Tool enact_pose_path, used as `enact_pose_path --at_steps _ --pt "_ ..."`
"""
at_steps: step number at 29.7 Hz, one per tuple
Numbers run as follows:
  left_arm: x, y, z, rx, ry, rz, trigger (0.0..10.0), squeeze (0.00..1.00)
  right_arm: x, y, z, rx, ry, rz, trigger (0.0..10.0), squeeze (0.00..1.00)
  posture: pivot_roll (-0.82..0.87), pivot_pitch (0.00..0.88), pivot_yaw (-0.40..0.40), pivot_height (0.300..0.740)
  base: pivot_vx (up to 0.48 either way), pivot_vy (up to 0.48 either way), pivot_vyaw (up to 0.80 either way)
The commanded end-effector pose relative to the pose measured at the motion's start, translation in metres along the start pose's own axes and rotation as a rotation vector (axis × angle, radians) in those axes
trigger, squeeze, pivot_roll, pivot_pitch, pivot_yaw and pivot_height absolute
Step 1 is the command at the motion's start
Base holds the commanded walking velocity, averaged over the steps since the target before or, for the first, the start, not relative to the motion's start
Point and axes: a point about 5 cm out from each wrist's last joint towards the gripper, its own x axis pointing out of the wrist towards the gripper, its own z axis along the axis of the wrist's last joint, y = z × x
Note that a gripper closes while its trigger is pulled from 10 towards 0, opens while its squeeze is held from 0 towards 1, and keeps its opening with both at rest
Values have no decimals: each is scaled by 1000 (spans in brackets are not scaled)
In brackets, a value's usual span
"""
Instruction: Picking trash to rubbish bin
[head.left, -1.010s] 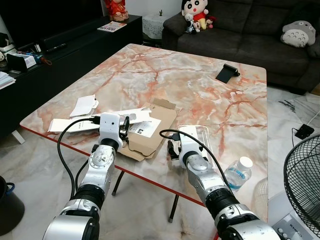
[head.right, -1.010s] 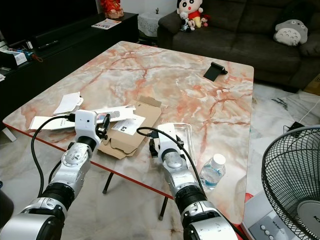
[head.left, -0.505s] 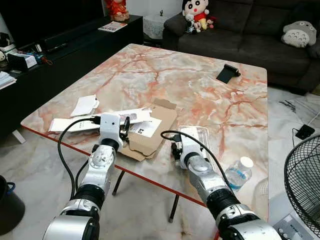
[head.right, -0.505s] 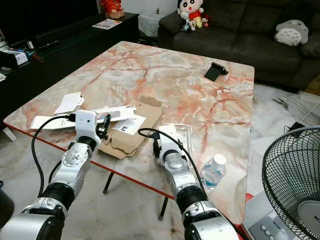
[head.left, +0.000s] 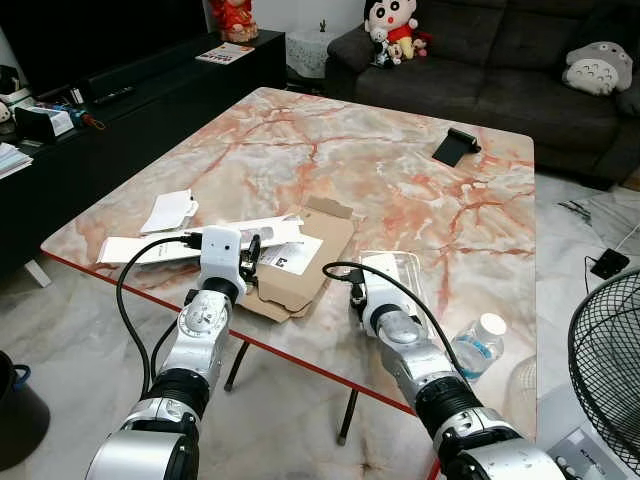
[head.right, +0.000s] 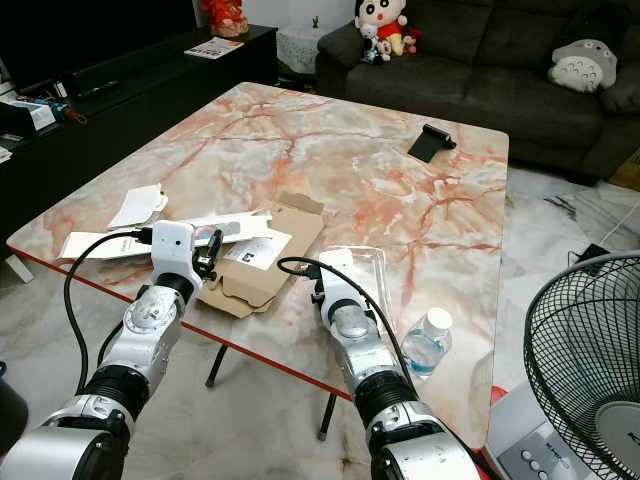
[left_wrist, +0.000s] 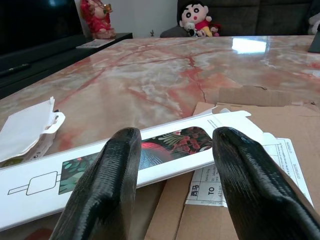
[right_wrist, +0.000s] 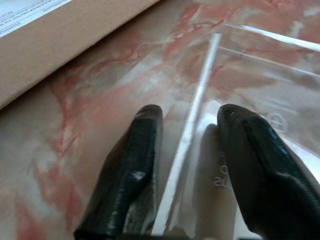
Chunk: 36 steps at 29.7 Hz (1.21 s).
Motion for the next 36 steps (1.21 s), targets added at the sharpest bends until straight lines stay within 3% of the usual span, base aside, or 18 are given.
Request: enact_pose_path --at_steps 1,15,22,23,30,36 --pt "1 -2 3 -6 -8 -6 10000 0 1 0 0 -19 17 6 0 0 -20 0 -29 740 0 0 0" --pt "1 -2 3 -3 -9 -7 10000 0 1 2 4 -27 4 25 0 0 -17 0 -27 740 0 0 0" --pt "2 -1 6 9 -19 0 10000 0 1 2 15 -39 -52 16 0 0 -13 0 -25 740 0 0 0" --pt "3 -1 6 10 -23 2 10000 0 1 0 19 -47 -75 3 10000 0 -14 0 -23 740 0 0 0" --pt "5 -3 12 0 -58 12 10000 0 -3 -7 52 17 -288 -13 10000 0 -11 0 -20 740 0 0 0" --pt "7 -4 27 -54 -149 59 10000 0 -20 -9 95 94 -608 8 10000 0 -10 0 -8 740 0 0 0"
